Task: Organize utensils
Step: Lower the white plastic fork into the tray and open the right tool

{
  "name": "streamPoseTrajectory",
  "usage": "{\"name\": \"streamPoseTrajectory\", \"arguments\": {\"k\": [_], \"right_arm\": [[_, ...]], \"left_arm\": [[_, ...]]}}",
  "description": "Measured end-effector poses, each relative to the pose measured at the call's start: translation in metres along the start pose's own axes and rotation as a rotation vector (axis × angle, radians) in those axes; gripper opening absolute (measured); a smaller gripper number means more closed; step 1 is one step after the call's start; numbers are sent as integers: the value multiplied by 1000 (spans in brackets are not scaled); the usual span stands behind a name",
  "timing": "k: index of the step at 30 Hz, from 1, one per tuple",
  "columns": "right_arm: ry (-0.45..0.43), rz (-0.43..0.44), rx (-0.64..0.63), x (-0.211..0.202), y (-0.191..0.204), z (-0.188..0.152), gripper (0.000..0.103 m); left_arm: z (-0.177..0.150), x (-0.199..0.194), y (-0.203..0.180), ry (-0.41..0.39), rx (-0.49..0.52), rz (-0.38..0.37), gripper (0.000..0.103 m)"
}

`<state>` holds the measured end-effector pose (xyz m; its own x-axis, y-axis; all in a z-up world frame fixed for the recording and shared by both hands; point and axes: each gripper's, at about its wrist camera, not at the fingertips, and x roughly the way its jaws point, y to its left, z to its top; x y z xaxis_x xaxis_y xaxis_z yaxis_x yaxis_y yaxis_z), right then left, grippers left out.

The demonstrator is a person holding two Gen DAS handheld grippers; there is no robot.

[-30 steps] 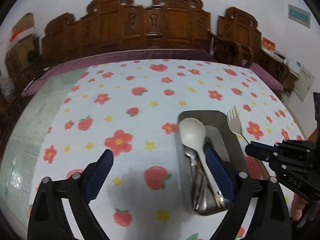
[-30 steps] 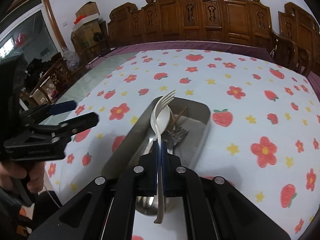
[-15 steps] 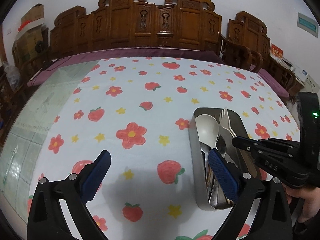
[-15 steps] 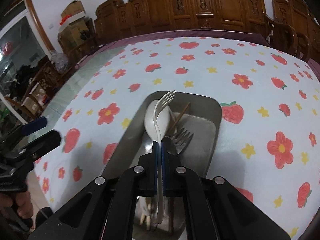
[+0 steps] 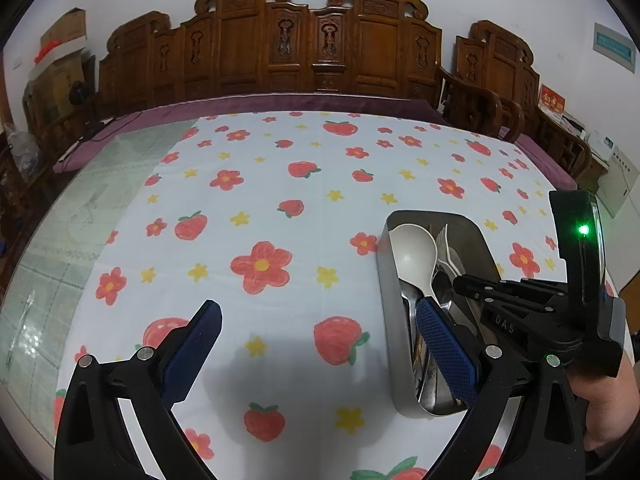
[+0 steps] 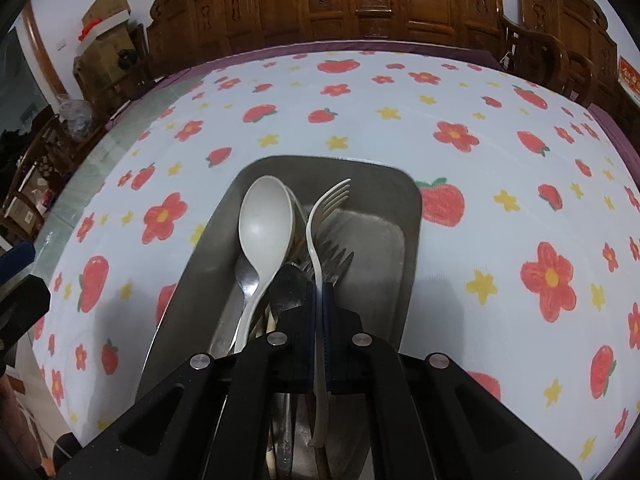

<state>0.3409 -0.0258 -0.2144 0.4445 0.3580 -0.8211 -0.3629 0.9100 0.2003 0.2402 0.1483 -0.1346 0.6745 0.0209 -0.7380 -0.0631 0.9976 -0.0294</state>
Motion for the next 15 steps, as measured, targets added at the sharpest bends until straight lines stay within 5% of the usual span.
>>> {"name": "streamPoseTrajectory", "arguments": {"k": [12,15], "right_arm": [[-52,65,-43,-14,11,-4,8],[-79,62,-60,-23,9,-4,21]], "left_arm": [[-2,1,0,5,0,4,94],[-2,0,0,2,0,5,94]]}}
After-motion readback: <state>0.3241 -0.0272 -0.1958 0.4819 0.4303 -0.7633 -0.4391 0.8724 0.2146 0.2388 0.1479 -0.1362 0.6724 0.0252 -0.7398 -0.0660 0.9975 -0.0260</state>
